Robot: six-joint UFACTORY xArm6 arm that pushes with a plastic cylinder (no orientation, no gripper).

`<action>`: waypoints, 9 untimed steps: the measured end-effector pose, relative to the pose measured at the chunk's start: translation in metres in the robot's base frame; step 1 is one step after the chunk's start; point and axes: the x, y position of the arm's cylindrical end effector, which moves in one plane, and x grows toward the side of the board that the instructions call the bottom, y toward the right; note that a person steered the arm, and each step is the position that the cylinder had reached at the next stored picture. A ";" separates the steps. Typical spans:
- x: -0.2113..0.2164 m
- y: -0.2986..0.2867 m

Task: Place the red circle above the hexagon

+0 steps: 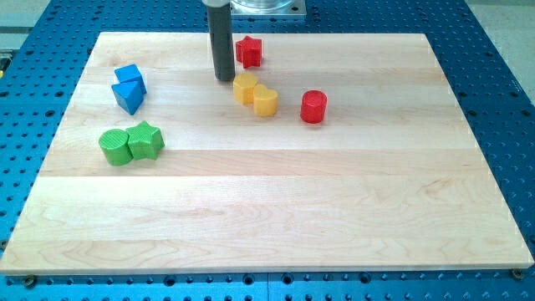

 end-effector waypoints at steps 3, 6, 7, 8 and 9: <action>0.033 0.076; 0.088 0.098; 0.081 0.074; 0.096 0.073; 0.091 0.043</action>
